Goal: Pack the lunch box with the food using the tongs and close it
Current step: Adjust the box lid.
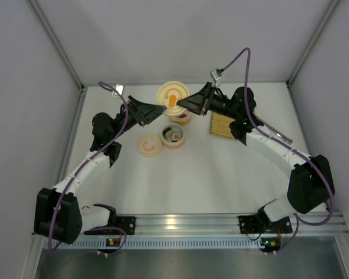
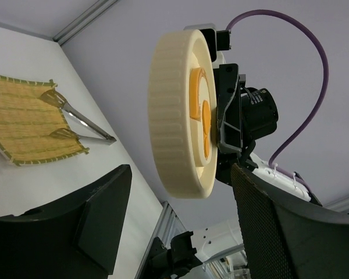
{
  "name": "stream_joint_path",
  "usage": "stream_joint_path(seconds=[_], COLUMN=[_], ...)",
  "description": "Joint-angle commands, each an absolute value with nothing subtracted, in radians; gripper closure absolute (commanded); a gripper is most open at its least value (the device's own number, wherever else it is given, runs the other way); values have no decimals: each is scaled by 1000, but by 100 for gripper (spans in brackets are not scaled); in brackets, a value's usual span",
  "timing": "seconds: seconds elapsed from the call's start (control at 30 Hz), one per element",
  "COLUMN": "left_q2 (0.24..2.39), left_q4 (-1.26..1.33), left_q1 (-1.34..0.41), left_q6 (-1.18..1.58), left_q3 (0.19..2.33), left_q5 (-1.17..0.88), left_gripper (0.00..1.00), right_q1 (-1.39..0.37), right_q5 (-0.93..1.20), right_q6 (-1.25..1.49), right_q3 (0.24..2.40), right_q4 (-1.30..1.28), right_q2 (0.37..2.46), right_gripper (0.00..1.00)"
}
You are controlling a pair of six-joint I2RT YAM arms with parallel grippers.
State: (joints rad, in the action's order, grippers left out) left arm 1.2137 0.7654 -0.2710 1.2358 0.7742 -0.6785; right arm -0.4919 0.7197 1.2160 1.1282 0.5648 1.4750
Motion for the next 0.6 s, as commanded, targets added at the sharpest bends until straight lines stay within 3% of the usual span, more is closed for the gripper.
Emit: stream_joint_path(seconds=[0.0,0.57], left_q2=[1224,1235], left_q4=[853,887], left_q1=[-275,-282], left_q6=[1262,1336], left_q3=[805,805], left_q5=[-657,-667], left_gripper=[27,42], right_q1=[-514,-534], right_q5=[704,698], right_q6=[1229,1227], right_q3=[1173,1166], right_q4=[666,660], right_q2=[1488,1516], right_gripper=[100,100])
